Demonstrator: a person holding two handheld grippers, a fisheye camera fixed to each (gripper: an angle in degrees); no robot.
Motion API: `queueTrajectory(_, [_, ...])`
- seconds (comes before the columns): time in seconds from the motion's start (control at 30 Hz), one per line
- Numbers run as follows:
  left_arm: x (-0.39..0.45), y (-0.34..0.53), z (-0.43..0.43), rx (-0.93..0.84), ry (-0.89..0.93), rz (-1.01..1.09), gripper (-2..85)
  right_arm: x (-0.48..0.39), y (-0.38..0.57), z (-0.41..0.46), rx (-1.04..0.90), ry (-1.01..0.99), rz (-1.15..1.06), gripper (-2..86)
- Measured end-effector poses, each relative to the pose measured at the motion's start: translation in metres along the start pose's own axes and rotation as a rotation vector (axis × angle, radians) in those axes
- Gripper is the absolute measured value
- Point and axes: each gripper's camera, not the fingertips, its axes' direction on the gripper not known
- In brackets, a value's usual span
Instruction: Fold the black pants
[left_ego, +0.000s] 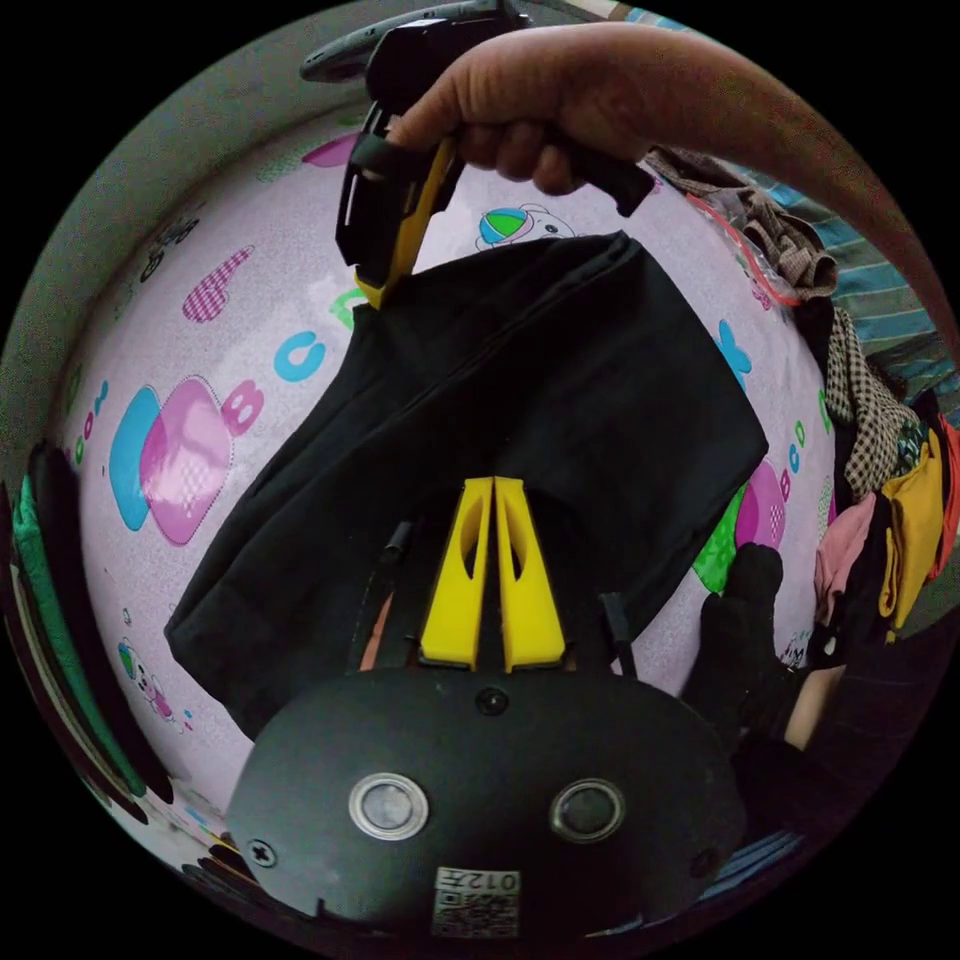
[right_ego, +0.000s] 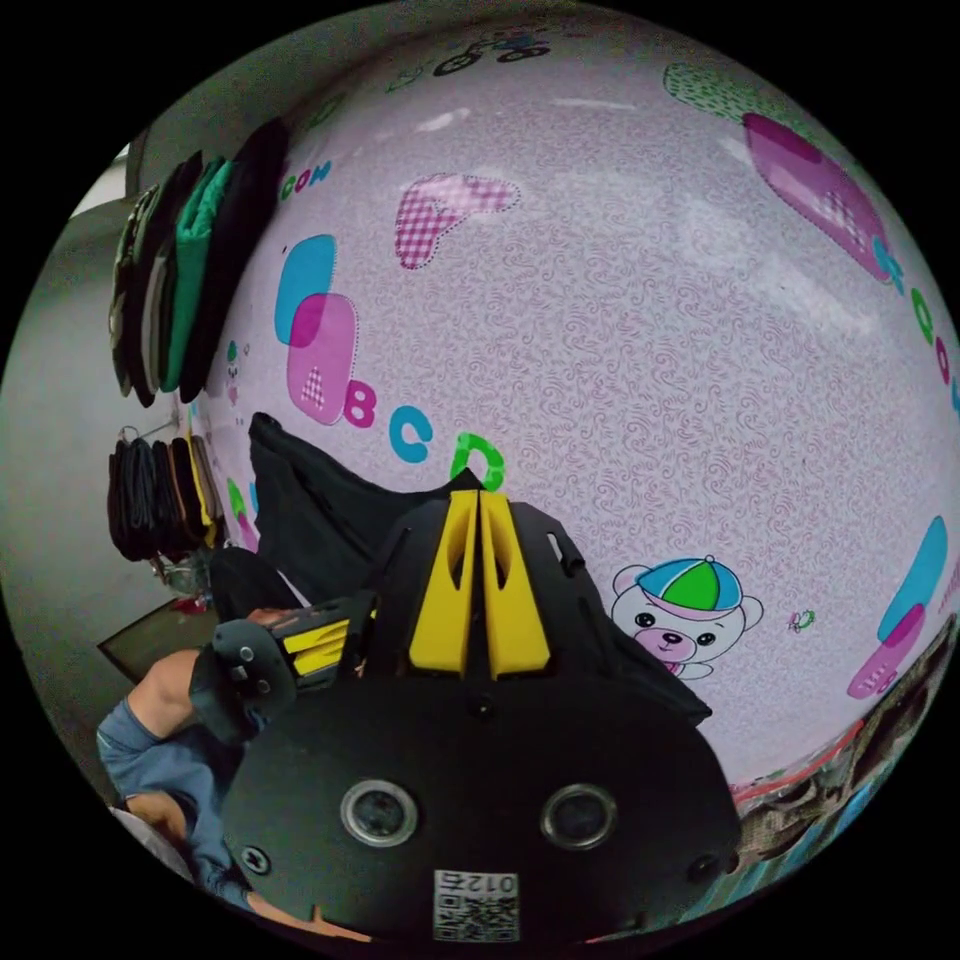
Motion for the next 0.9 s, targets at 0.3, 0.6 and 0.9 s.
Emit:
queueTrajectory(0.3, [0.006,0.004,-0.001,0.027,-0.015,-0.017,0.2,0.034,0.063,-0.041,0.323,-0.001,0.007,-0.8])
queueTrajectory(0.6, [0.017,0.003,0.002,0.037,-0.044,-0.017,0.2,0.101,0.165,0.005,0.229,0.000,0.058,-0.7])
queueTrajectory(0.9, [0.029,0.003,0.008,-0.016,-0.027,0.009,0.2,0.204,0.268,-0.005,0.512,-0.094,0.358,5.2])
